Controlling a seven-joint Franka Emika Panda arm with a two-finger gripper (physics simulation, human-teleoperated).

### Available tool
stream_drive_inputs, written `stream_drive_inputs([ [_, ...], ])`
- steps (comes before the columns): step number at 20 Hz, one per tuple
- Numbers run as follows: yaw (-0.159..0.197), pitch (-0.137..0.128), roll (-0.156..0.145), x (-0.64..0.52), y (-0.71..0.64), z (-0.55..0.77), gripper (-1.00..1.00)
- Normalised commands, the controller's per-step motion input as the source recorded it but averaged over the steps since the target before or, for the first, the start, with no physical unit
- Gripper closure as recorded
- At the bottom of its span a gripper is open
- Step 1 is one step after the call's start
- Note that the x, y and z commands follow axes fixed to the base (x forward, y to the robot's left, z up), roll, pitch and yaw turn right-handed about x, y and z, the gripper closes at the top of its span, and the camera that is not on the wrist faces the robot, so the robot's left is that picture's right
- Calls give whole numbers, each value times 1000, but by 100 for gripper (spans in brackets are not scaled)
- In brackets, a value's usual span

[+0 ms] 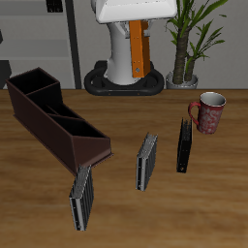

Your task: Place the orange book into the right desk caddy's front compartment

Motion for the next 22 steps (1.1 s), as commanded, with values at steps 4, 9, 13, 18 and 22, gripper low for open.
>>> stream_drive_inputs([
  [4,132,35,0,-423,-335,0,100],
  [9,125,21,-42,-449,-452,-27,100],
  [13,191,15,-2,-480,-302,-58,100],
  [18,107,-16,-14,-351,-260,-26,100],
  [22,80,16,-56,-135,-416,-159,100],
])
